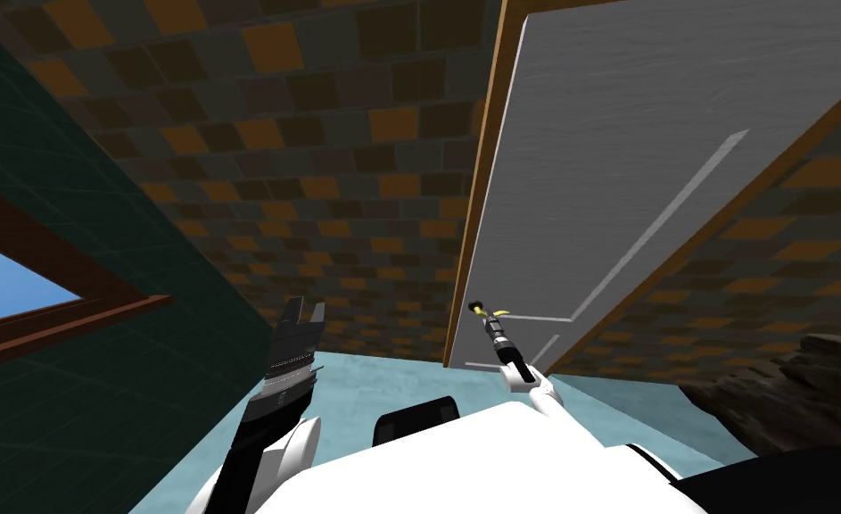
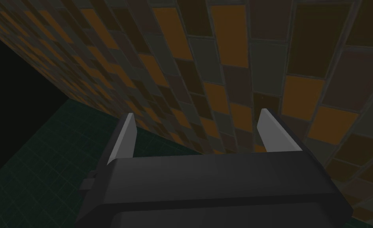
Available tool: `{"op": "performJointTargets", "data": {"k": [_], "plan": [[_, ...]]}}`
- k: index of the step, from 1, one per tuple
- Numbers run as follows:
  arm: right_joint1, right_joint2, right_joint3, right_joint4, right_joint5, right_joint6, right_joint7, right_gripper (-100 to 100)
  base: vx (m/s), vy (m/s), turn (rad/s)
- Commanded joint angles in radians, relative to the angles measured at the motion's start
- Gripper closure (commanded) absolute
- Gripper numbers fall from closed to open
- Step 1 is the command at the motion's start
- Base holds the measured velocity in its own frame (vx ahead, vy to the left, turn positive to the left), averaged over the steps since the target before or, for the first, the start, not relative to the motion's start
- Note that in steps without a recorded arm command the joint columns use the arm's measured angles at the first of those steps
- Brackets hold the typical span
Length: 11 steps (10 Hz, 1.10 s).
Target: Pull the door open
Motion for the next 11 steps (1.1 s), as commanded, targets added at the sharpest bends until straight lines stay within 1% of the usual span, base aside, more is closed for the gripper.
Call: {"op": "performJointTargets", "data": {"k": [1,2,3,8,9,11], "plan": [[0.003,-0.013,-0.011,0.017,-0.006,-0.014,-0.012,-100,0.175,0.001,0.141],[-0.005,-0.013,-0.006,0.027,-0.004,-0.016,-0.012,-100,0.068,-0.001,0.018],[-0.005,-0.013,-0.006,0.027,-0.004,-0.016,-0.012,100,-0.009,-0.001,-0.015],[-0.005,-0.013,-0.006,0.027,-0.004,-0.016,-0.012,100,-0.013,-0.001,0.001],[0.001,-0.019,0.005,0.025,-0.001,-0.021,-0.023,100,-0.107,-0.021,0.076],[0.012,-0.034,0.023,0.019,0.006,-0.033,-0.043,100,-0.213,-0.038,0.107]]}}
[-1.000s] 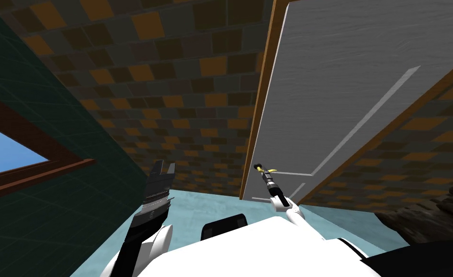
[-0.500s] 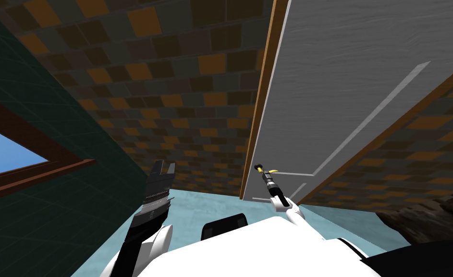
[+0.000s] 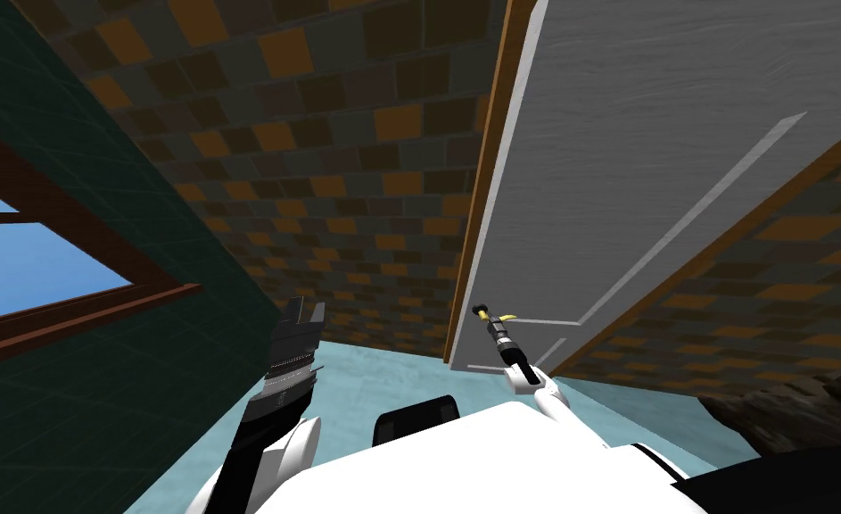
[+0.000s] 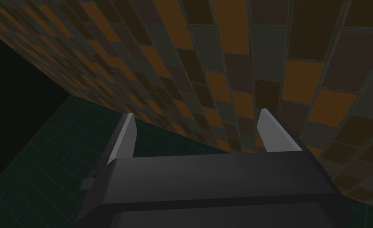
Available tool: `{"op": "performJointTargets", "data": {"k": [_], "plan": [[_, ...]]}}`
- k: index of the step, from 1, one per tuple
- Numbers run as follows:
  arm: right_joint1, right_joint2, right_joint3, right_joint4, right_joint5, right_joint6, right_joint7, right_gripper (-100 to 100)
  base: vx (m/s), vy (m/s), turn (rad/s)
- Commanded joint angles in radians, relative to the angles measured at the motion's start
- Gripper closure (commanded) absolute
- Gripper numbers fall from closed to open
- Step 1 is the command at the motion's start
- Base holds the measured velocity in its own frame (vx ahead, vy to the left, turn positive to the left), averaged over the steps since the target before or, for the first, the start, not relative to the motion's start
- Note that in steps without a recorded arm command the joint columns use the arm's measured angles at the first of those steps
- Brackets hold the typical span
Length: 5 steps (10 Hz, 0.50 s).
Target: Pull the door open
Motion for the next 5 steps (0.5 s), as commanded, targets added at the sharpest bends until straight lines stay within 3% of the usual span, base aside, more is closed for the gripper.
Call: {"op": "performJointTargets", "data": {"k": [1,5], "plan": [[0.012,-0.011,0.021,-0.001,0.008,-0.012,-0.018,100,-0.188,-0.085,0.13],[0.041,-0.048,0.068,-0.016,0.024,-0.043,-0.069,100,-0.223,-0.058,0.12]]}}
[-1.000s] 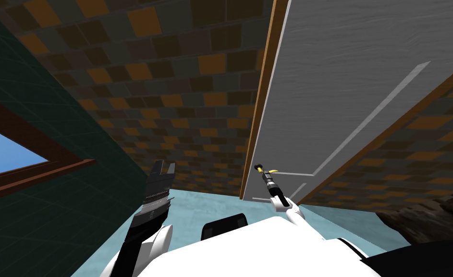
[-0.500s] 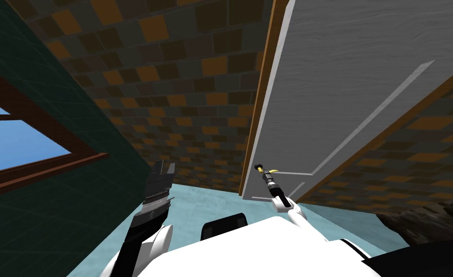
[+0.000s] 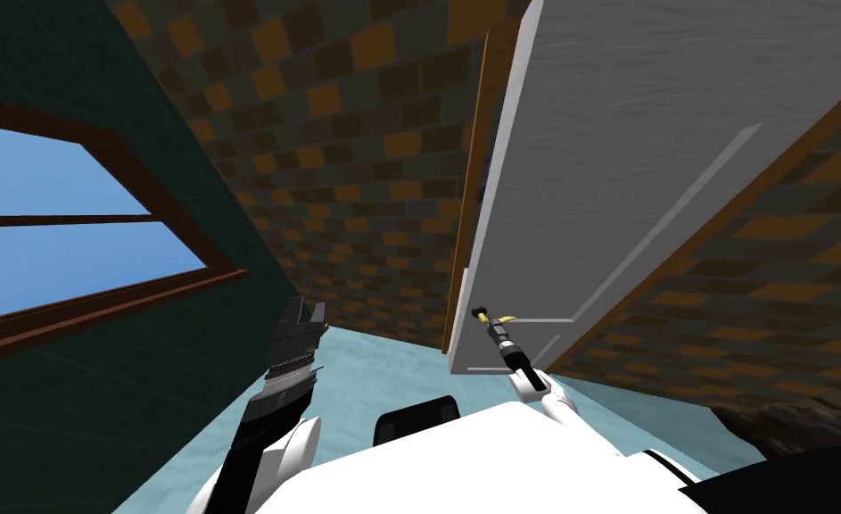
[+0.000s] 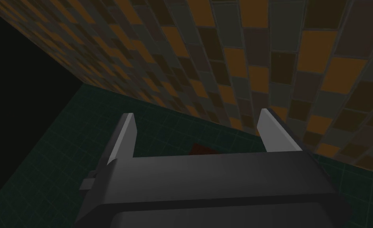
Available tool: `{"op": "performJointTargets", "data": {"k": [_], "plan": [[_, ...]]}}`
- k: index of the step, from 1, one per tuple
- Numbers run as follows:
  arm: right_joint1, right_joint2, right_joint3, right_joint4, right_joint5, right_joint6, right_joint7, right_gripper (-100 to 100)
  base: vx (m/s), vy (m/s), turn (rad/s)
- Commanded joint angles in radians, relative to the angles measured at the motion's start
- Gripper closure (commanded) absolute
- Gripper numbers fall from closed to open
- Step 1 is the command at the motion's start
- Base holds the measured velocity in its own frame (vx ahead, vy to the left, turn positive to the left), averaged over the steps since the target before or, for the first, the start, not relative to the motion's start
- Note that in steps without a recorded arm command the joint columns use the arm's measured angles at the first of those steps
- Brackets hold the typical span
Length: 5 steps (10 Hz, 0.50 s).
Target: Pull the door open
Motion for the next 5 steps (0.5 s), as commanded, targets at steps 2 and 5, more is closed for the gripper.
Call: {"op": "performJointTargets", "data": {"k": [2,5], "plan": [[0.011,-0.018,0.018,-0.005,0.007,-0.017,-0.022,100,-0.208,-0.063,0.089],[0.036,-0.03,0.039,-0.013,0.011,-0.04,-0.042,100,-0.143,-0.041,0.093]]}}
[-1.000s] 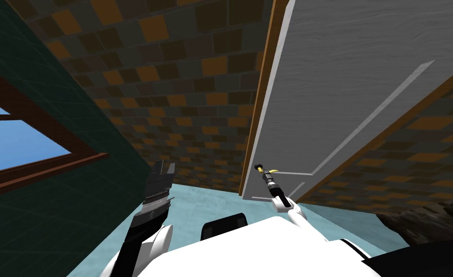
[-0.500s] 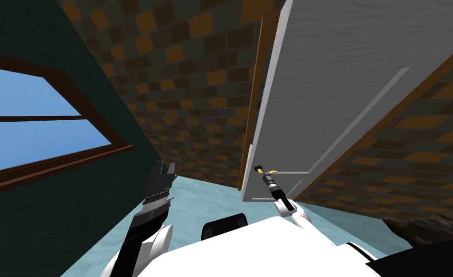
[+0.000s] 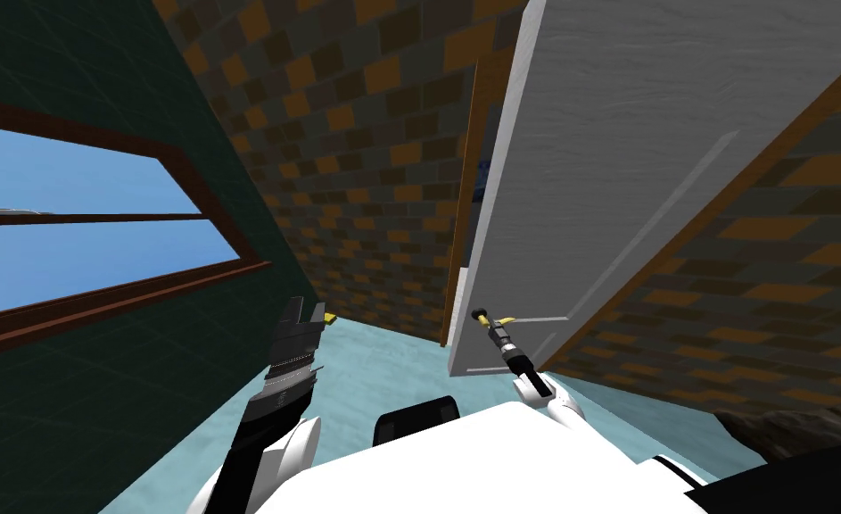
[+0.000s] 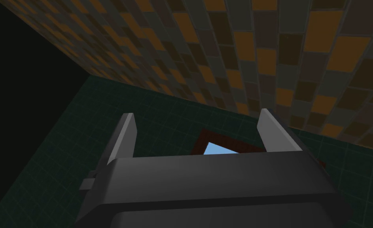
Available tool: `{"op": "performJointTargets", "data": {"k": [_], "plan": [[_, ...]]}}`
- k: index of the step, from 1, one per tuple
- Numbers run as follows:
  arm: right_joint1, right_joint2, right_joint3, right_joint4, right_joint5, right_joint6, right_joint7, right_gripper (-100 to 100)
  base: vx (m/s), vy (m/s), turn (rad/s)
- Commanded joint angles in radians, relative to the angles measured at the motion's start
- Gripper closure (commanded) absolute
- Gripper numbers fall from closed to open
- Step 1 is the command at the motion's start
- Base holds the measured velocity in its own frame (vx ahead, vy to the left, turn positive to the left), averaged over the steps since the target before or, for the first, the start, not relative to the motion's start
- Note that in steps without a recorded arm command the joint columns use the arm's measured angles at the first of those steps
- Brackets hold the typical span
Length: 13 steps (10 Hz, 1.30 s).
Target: Pull the door open
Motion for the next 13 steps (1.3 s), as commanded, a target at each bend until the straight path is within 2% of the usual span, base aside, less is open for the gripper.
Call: {"op": "performJointTargets", "data": {"k": [1,2,6,7,8,13], "plan": [[0.02,-0.016,0.01,-0.01,0.003,-0.019,-0.013,100,-0.207,-0.029,0.112],[0.038,-0.032,0.023,-0.014,0.005,-0.041,-0.029,100,-0.228,-0.025,0.141],[0.086,-0.075,0.057,-0.027,0.013,-0.1,-0.072,100,-0.234,-0.087,0.133],[0.078,-0.063,0.056,-0.026,0.013,-0.087,-0.065,100,-0.105,-0.042,0.035],[0.094,-0.072,0.067,-0.021,0.015,-0.112,-0.077,100,-0.143,-0.054,0.166],[0.139,-0.117,0.088,0.0,0.013,-0.201,-0.111,100,-0.225,-0.069,0.182]]}}
